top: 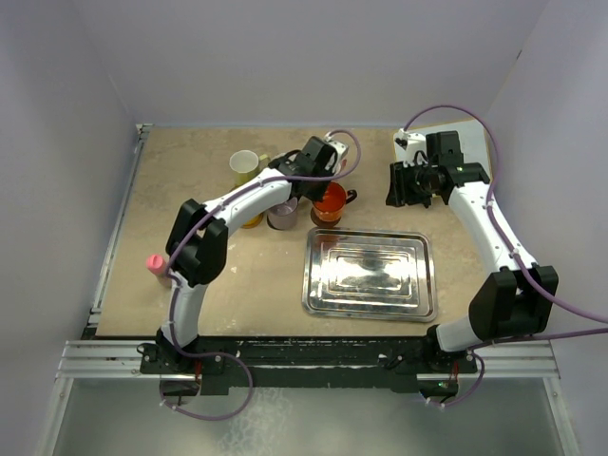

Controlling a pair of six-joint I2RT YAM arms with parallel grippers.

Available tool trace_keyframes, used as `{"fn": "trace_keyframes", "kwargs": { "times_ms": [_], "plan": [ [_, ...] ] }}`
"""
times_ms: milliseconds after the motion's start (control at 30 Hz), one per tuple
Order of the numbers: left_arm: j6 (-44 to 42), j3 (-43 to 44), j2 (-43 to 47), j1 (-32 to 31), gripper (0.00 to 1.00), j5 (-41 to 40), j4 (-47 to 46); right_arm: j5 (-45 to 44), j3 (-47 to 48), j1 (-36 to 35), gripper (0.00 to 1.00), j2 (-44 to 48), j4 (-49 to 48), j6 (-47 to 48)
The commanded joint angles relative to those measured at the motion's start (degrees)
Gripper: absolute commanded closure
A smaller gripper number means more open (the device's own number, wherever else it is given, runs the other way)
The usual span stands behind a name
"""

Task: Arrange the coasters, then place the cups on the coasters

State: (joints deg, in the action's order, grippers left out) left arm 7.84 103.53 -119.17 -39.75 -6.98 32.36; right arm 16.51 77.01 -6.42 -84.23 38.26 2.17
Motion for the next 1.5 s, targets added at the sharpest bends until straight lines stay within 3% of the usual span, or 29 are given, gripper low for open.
{"fn": "trace_keyframes", "kwargs": {
  "times_ms": [0, 1467],
  "plan": [
    [-0.1, 4.55, -0.66, 0.34, 0.97, 0.57, -1.29, 1.52, 0.18, 0.1, 0.57, 1.97, 1.05, 1.25],
    [10.15, 5.91, -3.71, 0.4, 0.97, -3.82, 2.05, 2.34, -1.87, 0.09, 0.57, 1.7, 0.32, 1.78]
  ]
}}
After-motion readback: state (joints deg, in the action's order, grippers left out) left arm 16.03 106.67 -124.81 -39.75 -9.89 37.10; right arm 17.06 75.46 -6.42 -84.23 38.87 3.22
